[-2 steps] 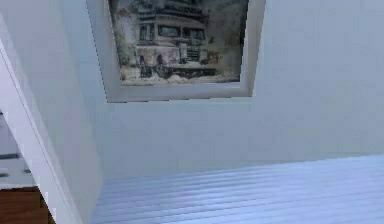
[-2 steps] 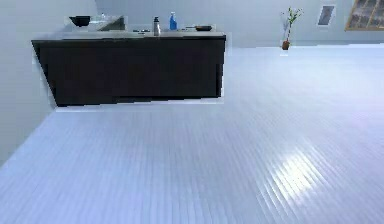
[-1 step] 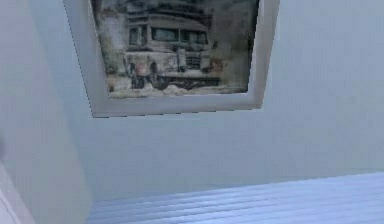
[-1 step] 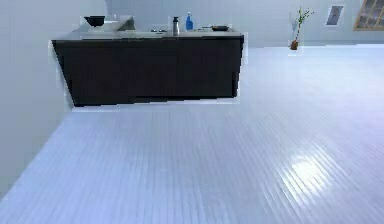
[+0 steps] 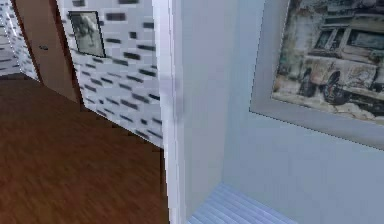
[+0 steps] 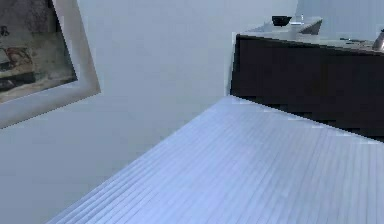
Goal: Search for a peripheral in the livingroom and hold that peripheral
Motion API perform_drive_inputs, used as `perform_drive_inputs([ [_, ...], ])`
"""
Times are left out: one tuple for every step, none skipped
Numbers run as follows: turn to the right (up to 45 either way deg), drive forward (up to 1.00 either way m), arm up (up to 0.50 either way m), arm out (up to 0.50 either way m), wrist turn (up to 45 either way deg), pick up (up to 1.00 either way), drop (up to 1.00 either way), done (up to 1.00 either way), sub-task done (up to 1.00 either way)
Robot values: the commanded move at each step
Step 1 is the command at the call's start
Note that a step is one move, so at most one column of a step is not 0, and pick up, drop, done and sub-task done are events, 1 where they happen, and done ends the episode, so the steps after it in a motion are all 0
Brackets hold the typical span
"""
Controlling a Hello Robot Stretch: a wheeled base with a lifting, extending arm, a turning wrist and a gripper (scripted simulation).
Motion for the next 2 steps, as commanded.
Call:
perform_drive_inputs([
  [-6.0, 0.00, 0.00, 0.00, 0.0, 0.00, 0.00, 0.00, 0.00],
  [0.0, 0.10, 0.00, 0.00, 0.0, 0.00, 0.00, 0.00, 0.00],
])
